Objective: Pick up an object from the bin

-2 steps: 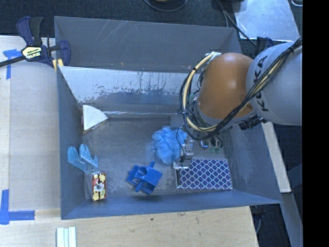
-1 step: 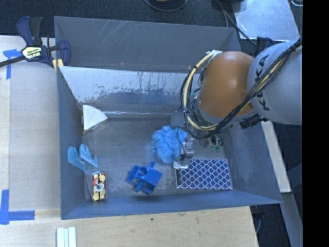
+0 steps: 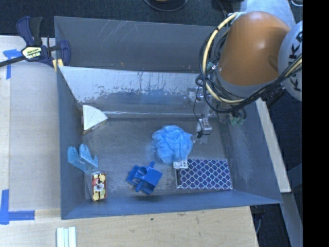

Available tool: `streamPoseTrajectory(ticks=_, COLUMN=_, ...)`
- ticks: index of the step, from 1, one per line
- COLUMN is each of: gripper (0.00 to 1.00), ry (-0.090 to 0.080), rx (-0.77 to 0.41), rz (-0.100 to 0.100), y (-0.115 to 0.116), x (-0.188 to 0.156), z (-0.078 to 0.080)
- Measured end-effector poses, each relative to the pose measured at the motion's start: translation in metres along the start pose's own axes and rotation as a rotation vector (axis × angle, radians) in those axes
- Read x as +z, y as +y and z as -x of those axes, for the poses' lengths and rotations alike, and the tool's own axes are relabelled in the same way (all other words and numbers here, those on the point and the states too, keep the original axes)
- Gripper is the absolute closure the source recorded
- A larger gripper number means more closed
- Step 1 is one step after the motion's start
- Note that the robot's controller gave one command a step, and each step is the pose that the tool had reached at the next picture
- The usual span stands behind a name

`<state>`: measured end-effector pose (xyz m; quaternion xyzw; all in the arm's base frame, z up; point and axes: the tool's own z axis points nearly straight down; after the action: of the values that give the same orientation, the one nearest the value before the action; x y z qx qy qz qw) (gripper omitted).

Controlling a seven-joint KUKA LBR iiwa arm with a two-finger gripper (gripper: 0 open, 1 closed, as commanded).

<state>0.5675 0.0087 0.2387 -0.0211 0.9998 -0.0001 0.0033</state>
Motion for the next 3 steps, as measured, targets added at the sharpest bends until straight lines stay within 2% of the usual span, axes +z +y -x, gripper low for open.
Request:
streamPoseTrajectory(ticks=1, gripper=0.00, ry=0.004, rx=-0.017, rz=0.001, y=0.019, x=0.074, z=0.017)
streamPoseTrajectory(ticks=2, gripper=1.00, ry=-0.003, rx=-0.008, rz=0.000, y=0.009, x=0.090, z=0.014)
streamPoseTrajectory(ticks=3, gripper=0.00, ry=-0.003, rx=-0.008, rz=0.000, y=0.009, x=0.090, z=0.014)
